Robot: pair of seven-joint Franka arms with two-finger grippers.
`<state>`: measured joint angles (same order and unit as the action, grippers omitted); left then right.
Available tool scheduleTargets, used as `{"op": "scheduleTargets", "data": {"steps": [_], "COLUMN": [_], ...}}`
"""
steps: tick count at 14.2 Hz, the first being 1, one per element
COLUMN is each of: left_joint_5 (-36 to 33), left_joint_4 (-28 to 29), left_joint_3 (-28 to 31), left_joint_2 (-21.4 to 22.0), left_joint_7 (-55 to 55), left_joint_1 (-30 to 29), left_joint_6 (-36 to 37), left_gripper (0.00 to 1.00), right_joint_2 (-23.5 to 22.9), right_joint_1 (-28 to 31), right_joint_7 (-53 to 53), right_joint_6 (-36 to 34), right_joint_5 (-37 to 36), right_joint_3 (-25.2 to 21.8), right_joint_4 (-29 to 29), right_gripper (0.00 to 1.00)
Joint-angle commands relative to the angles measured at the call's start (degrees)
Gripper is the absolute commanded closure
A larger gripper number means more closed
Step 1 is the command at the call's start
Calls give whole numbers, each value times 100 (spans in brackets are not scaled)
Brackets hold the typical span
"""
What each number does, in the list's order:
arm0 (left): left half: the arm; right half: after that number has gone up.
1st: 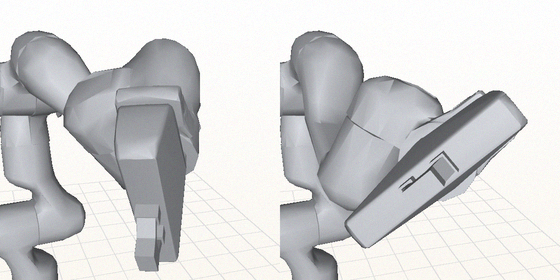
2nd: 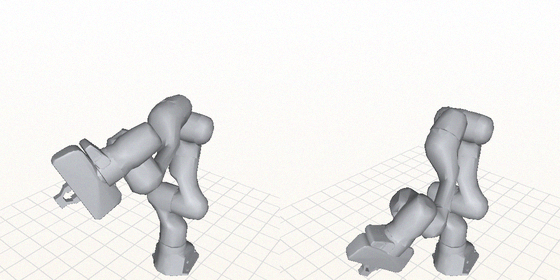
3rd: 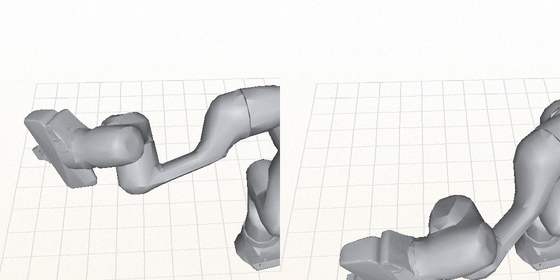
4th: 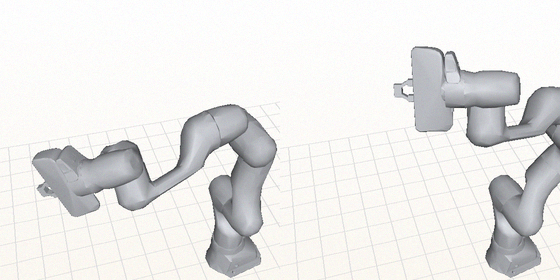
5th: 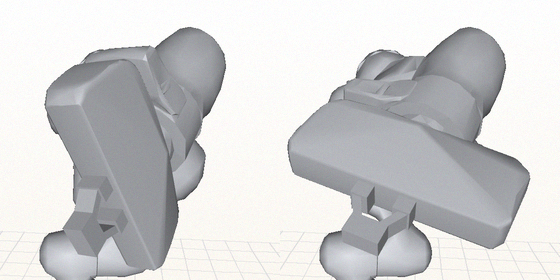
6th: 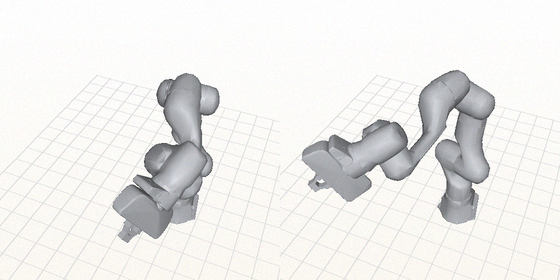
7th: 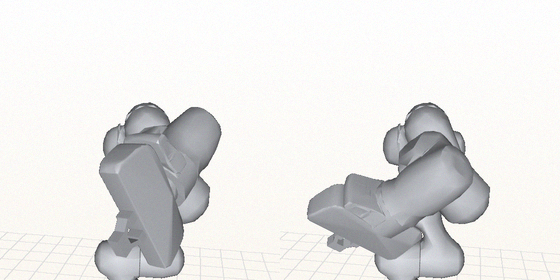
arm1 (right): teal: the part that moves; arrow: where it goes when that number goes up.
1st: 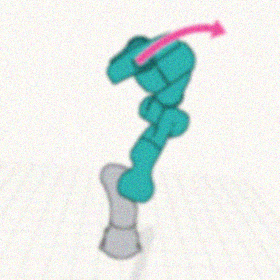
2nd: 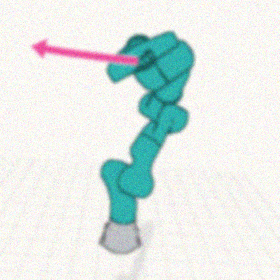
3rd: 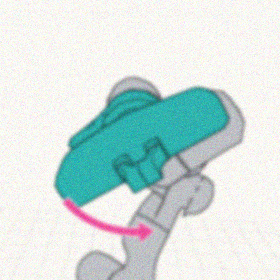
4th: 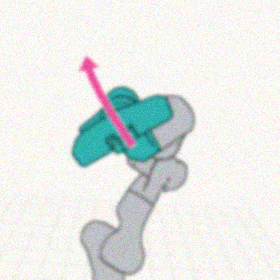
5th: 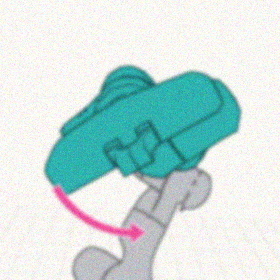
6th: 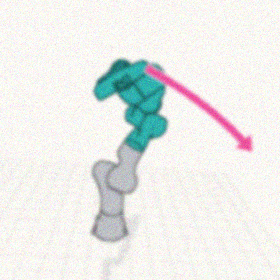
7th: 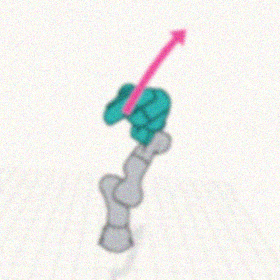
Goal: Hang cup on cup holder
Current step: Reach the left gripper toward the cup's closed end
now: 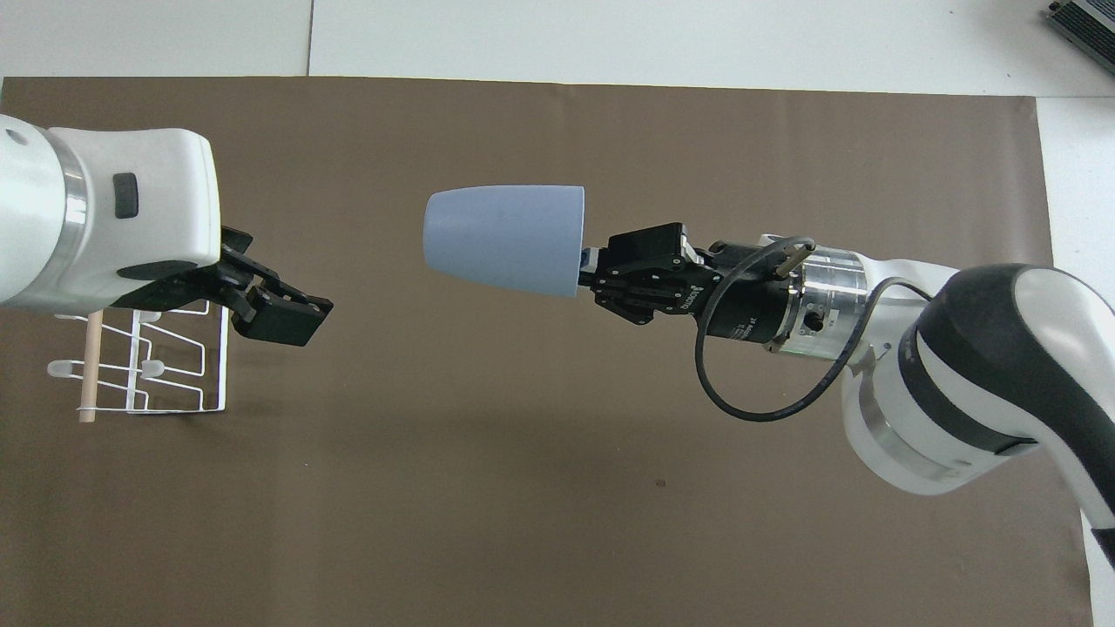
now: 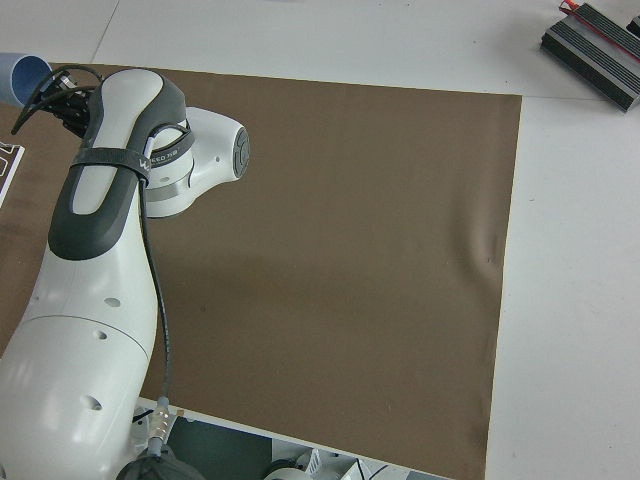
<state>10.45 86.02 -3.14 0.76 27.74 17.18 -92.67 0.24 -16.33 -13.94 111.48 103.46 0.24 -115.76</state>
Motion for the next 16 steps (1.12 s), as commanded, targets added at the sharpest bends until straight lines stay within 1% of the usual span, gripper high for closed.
{"op": "scheduleTargets", "data": {"steps": [1,3,6,9,11,13,15,16], "left_joint_5": [44,88,386,624,887,906,923,923], "left_joint_4": [231,293,293,223,196,-179,-532,-594], "left_joint_3": [67,59,24,-134,-170,-214,-459,-469], "left_joint_2": [170,179,152,56,-32,-295,-567,-612], "left_joint_7": [801,1555,2285,2656,2666,2640,2596,2587], "left_joint_1": [364,391,435,462,418,435,374,365], "left_joint_6": [-250,-663,-848,-1103,-1096,-982,-840,-762], "left_gripper": [0,0,0,0,0,0,0,0], "right_joint_2": [37,37,37,37,37,37,37,37], "right_joint_1": [-10,-10,-10,-1,-1,-1,-1,-1], "right_joint_7": [-223,-223,-223,-223,-232,-232,-240,-240], "right_joint_6": [67,67,67,67,67,67,67,67], "right_joint_5": [201,192,192,192,192,192,192,192], "right_joint_3": [11,2,2,2,2,2,2,2], "right_joint_4": [-70,-78,-78,-78,-78,-87,-96,-96], "right_gripper": [100,100,100,100,100,100,100,100]}}
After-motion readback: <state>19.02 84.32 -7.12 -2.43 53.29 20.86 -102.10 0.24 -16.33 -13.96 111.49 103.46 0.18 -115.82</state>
